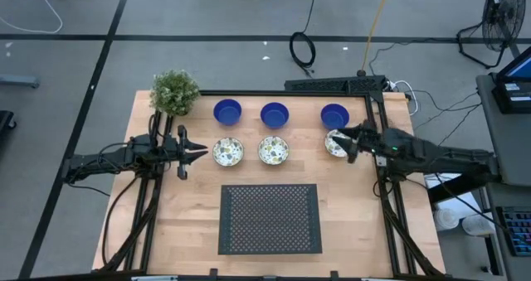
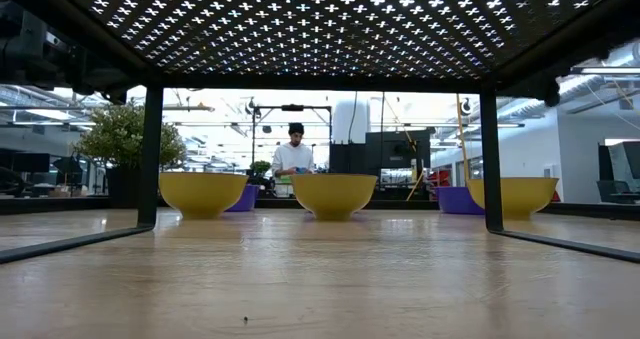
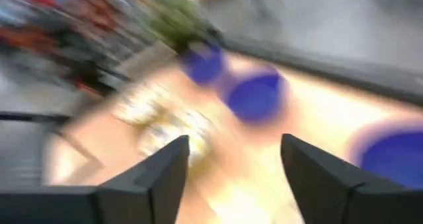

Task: Pick & Place Mini bowls
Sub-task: Put the right patterned yellow bowl on the shelf

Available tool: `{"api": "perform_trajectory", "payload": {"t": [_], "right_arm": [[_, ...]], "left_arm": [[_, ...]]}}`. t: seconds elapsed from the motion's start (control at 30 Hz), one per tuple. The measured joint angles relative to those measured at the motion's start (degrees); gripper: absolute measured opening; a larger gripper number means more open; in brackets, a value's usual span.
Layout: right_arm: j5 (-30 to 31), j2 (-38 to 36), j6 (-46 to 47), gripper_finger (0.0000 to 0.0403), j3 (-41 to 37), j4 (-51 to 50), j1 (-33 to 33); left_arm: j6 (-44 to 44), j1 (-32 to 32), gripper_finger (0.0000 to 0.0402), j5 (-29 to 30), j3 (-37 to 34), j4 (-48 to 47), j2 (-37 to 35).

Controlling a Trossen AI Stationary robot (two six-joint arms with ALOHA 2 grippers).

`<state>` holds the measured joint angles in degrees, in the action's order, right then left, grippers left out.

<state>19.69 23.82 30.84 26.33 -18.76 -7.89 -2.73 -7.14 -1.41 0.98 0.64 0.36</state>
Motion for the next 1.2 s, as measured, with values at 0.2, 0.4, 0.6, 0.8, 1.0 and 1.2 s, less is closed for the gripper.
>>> {"api": "perform_trajectory", "payload": {"t": [0.2, 0.4, 0.6, 0.8, 1.0, 1.2], "right_arm": [[-0.61, 17.48, 15.91, 0.0262, 15.93, -34.23, -4.57], [-7.99, 25.51, 21.96, 0.0263, 16.03, -44.73, -11.68], [-7.74, 28.56, 21.44, 0.0263, 10.98, -40.92, -16.21], [-7.75, 28.62, 20.95, 0.0263, 4.36, -30.05, -18.54], [-7.56, 28.59, 20.93, 0.0263, -1.00, -21.12, -20.70], [-7.53, 28.60, 18.10, 0.0263, -3.24, -15.13, -23.49]], "left_arm": [[0.01, 0.00, 0.0074, 0.00, 0.00, 0.02, 0.00], [0.01, 0.01, 0.0074, 0.00, 0.00, 0.02, 0.00], [-0.01, 0.01, 0.0074, 0.00, 0.00, 0.02, -0.02], [-0.01, -0.02, 0.0074, 0.00, 0.00, 0.02, 0.00], [-0.01, 0.00, 0.0074, 0.00, 0.00, 0.02, -0.01], [0.00, -0.01, 0.0074, 0.00, 0.00, 0.02, -0.02]]}}
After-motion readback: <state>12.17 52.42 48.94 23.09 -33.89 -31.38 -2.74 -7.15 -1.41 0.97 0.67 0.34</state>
